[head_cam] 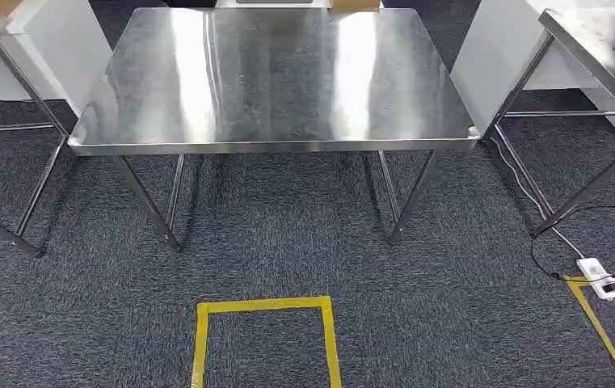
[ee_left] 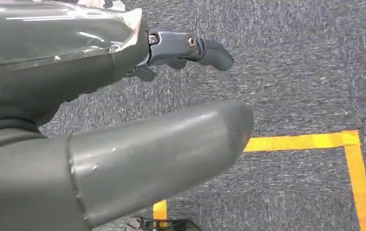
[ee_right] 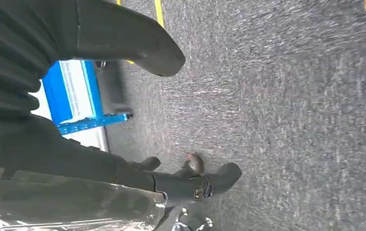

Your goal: Take the parts from the cabinet and place them on the table.

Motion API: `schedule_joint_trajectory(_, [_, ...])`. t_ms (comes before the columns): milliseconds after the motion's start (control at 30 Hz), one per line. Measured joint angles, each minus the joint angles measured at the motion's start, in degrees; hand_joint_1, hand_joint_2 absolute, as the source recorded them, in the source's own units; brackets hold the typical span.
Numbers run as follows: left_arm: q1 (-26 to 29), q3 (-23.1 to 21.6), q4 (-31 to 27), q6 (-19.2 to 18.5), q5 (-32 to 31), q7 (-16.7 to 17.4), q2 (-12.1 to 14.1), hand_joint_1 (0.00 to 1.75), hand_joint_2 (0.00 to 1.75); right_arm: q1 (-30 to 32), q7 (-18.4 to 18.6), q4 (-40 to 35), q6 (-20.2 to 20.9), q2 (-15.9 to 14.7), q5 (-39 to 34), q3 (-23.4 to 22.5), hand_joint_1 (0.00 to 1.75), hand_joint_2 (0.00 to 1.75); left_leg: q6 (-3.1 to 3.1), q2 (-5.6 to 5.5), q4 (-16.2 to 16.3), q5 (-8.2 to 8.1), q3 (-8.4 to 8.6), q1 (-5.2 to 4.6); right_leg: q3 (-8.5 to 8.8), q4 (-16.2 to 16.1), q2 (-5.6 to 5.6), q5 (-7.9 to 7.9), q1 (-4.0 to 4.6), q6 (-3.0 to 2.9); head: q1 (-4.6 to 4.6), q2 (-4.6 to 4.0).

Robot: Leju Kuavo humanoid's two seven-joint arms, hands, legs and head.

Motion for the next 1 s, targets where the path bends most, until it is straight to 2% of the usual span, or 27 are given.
schedule_joint_trajectory(33, [0.0, 0.0, 0.0, 0.0, 0.0, 0.0, -0.09, 0.0, 0.0, 0.0, 0.0, 0.0, 0.0, -0.04, 0.0, 0.0, 0.0, 1.75, -0.08, -0.03, 0.06, 0.06, -0.07, -0.04, 1.9, -3.01, 0.0, 1.31, 0.05, 0.48, 0.04, 0.0])
schedule_joint_trajectory(100, [-0.02, 0.0, 0.0, -0.02, 0.0, 0.0, -0.22, 0.0, 0.0, -0.12, 0.0, -0.02, 0.0, -0.09, 0.0, 0.0, 0.0, 1.75, -0.2, -0.06, 0.33, 0.1, -0.09, -0.11, 8.19, -14.05, -0.02, 5.04, 0.06, 1.11, 0.09, 0.0])
schedule_joint_trajectory(133, [-0.04, 0.0, 0.0, -0.11, 0.0, 0.0, -0.22, 0.0, 0.0, -0.21, -0.04, -0.02, -0.02, -0.07, -0.02, 0.0, 0.0, 1.75, -0.42, -0.02, 0.51, 0.09, -0.2, -0.29, 10.04, -18.27, -0.02, 5.37, 0.12, 0.65, 0.22, 0.0])
schedule_joint_trajectory(167, [-0.04, 0.0, 0.0, -0.31, 0.0, -0.07, -0.22, 0.0, 0.0, -0.26, -0.22, -0.02, 0.0, -0.04, -0.09, 0.0, 0.0, 1.75, -0.8, -0.02, 0.75, -0.06, -0.26, -0.69, 9.82, -18.46, 0.03, 5.89, 0.71, 0.09, 0.15, 0.0])
schedule_joint_trajectory(267, [-0.03, 0.0, 0.0, -0.46, -0.07, -0.26, -0.2, 0.0, 0.0, -0.18, -0.24, -0.02, 0.0, -0.04, -0.17, 0.0, 0.0, 1.75, -1.49, -0.05, 0.68, 0.31, -0.35, -0.59, 9.64, -18.28, 0.04, 6.17, 0.83, -0.47, 0.09, 0.0])
schedule_joint_trajectory(300, [-0.03, 0.0, 0.0, -0.48, -0.07, -0.33, 0.0, 0.0, 0.0, -0.19, -0.26, 0.0, -0.02, 0.11, -0.17, 0.0, 0.0, 1.75, -1.75, -0.12, 0.97, 0.26, -0.68, -0.42, 9.81, -18.58, 0.01, 6.58, -0.44, -1.08, 0.19, 0.0])
schedule_joint_trajectory(333, [-0.01, 0.0, 0.0, -0.5, -0.11, -0.35, -0.02, 0.0, 0.0, -0.28, -0.28, -0.02, -0.02, 0.09, -0.26, -0.02, 0.0, 1.75, -2.29, -0.23, 2.42, -1.38, -1.29, -0.19, 9.97, -18.6, -0.05, 6.84, -0.34, -1.46, 0.11, 0.0])
schedule_joint_trajectory(367, [-0.03, -0.02, 0.0, -0.52, -0.29, -0.39, -0.02, 0.0, 0.0, -0.34, -0.31, -0.02, -0.02, 0.09, -0.35, -0.02, 0.0, 1.75, -2.6, -0.25, 5.47, -3.96, -2.59, 0.07, 9.74, -18.58, -0.1, 7.13, -0.34, -2.1, -0.31, 0.0])
schedule_joint_trajectory(433, [-0.01, -0.02, 0.0, -0.55, -0.31, -0.44, 0.02, 0.0, 0.0, -0.26, -0.39, -0.02, -0.02, 0.11, -0.35, -0.02, 0.0, 1.75, -3.38, -0.26, 15.18, -8.99, -6.6, 0.47, 9.27, -18.51, -0.16, 7.3, -0.25, -2.27, -0.35, 0.0])
schedule_joint_trajectory(467, [0.06, -0.02, 0.0, -0.55, -0.31, -0.44, 0.02, 0.0, 0.0, -0.2, -0.39, -0.02, -0.02, 0.11, -0.35, -0.02, 0.0, 1.75, -3.64, -0.25, 18.72, -10.13, -8.03, 0.64, 9.16, -18.49, -0.19, 7.34, -0.25, -2.21, -0.39, 0.0])
schedule_joint_trajectory(500, [0.11, 0.0, 0.0, -0.57, -0.31, -0.44, 0.02, 0.0, 0.0, -0.11, -0.39, -0.02, -0.02, 0.11, -0.35, -0.02, 0.0, 1.75, -3.78, -0.25, 19.73, -10.08, -8.36, 0.79, 9.12, -18.47, -0.2, 7.37, -0.26, -2.17, -0.39, 0.0])
schedule_joint_trajectory(533, [0.11, 0.0, 0.0, -0.59, -0.31, -0.44, 0.04, 0.0, 0.0, -0.02, -0.39, -0.02, -0.02, 0.17, -0.35, -0.02, 0.0, 1.75, -3.86, -0.23, 18.07, -8.52, -7.35, 1.03, 9.15, -18.43, -0.2, 7.38, -0.28, -2.14, -0.42, 0.0])
schedule_joint_trajectory(600, [0.06, 0.0, 0.0, -0.59, -0.33, -0.44, 0.22, 0.0, 0.0, -0.07, -0.42, -0.02, -0.02, 0.28, -0.35, -0.02, 0.0, 1.75, -3.72, -0.22, 8.45, -3.5, -2.18, 1.32, 9.3, -18.26, -0.12, 7.35, -0.35, -2.1, -0.42, 0.0])
schedule_joint_trajectory(633, [0.01, 0.0, 0.0, -0.59, -0.33, -0.46, 0.26, 0.0, 0.0, -0.12, -0.44, -0.02, -0.02, 0.31, -0.35, -0.02, 0.0, 1.75, -3.42, -0.25, 3.08, -1.58, 0.67, 1.34, 9.28, -18.14, -0.07, 7.34, -0.3, -2.06, -0.46, 0.0])
schedule_joint_trajectory(667, [-0.08, 0.0, 0.0, -0.59, -0.33, -0.46, 0.31, 0.0, 0.0, -0.14, -0.44, -0.02, -0.02, 0.33, -0.35, -0.02, 0.0, 1.75, -3.26, -0.26, 1.46, -2.02, 1.41, 1.05, 9.11, -17.82, -0.07, 7.19, 0.32, -1.72, -0.5, 0.0])
schedule_joint_trajectory(733, [-0.11, -0.02, 0.0, -0.66, -0.42, -0.48, 0.31, 0.0, 0.0, -0.23, -0.46, -0.02, -0.02, 0.33, -0.37, -0.02, 0.0, 1.75, -2.89, -0.3, 1.41, -1.98, 0.78, 0.74, 8.41, -17.85, -0.08, 7.49, 0.34, -0.75, -0.35, 0.0])
schedule_joint_trajectory(767, [-0.05, -0.02, 0.0, -0.77, -0.48, -0.48, 0.33, 0.0, 0.0, -0.21, -0.48, -0.02, -0.02, 0.39, -0.42, -0.02, 0.0, 1.75, -2.36, -0.31, 1.41, -1.85, 0.62, 0.46, 8.32, -18.09, -0.08, 7.77, 0.26, -0.19, -0.37, 0.0])
schedule_joint_trajectory(800, [-0.07, 0.0, 0.0, -0.85, -0.52, -0.48, 0.33, 0.0, 0.0, -0.22, -0.5, -0.02, -0.04, 0.39, -0.46, -0.02, 0.0, 1.75, -1.66, -0.29, 0.76, -1.35, 0.7, 0.53, 8.19, -18.18, -0.08, 7.87, 0.56, 0.3, -0.35, 0.0])
schedule_joint_trajectory(833, [-0.12, -0.02, 0.0, -0.87, -0.68, -0.48, 0.22, 0.0, 0.0, -0.25, -0.52, -0.02, -0.07, 0.33, -0.5, -0.02, 0.0, 1.75, -1.07, -0.11, 0.2, -0.84, 0.81, 0.81, 7.77, -17.15, -0.07, 7.15, 0.34, 0.38, -0.35, 0.0])
schedule_joint_trajectory(867, [-0.19, -0.02, 0.0, -0.92, -0.79, -0.46, 0.2, 0.0, 0.0, -0.25, -0.52, -0.02, -0.11, 0.31, -0.52, -0.02, 0.0, 1.75, -0.63, -0.12, 0.04, -0.62, 0.7, 0.71, 6.53, -14.82, -0.07, 5.43, 0.28, -0.04, -0.33, 0.0])
schedule_joint_trajectory(900, [-0.25, -0.02, 0.0, -0.96, -0.98, -0.35, 0.22, 0.0, 0.0, -0.25, -0.55, 0.0, -0.13, 0.37, -0.68, -0.02, 0.0, 1.75, -0.44, -0.04, 0.05, -0.49, 0.46, 0.61, 4.46, -10.36, -0.05, 3.06, 0.21, -0.56, -0.04, 0.0])
schedule_joint_trajectory(933, [-0.26, 0.0, 0.0, -0.96, -1.14, -0.24, 0.22, 0.0, 0.0, -0.25, -0.55, 0.0, -0.13, 0.37, -0.81, -0.02, 0.0, 1.75, -0.28, 0.02, 0.07, -0.38, 0.24, 0.5, 2.39, -5.81, -0.06, 1.09, 0.13, -0.8, 0.0, 0.0])
schedule_joint_trajectory(967, [-0.27, 0.0, 0.0, -0.98, -1.2, -0.11, 0.22, 0.0, 0.0, -0.15, -0.57, 0.0, -0.13, 0.35, -0.98, -0.02, 0.0, 1.75, -0.13, 0.05, 0.11, -0.23, -0.07, 0.37, 0.26, -0.83, -0.06, -0.68, 0.04, -0.76, -0.02, 0.0])
schedule_joint_trajectory(1000, [-0.26, -0.02, 0.0, -1.01, -1.27, 0.09, 0.2, 0.0, 0.0, -0.04, -0.63, 0.0, -0.13, 0.31, -1.05, -0.04, 0.0, 1.75, -0.17, 0.04, 0.15, -0.09, -0.25, 0.32, -0.34, 0.91, -0.04, -0.92, 0.06, -0.39, 0.09, 0.0])
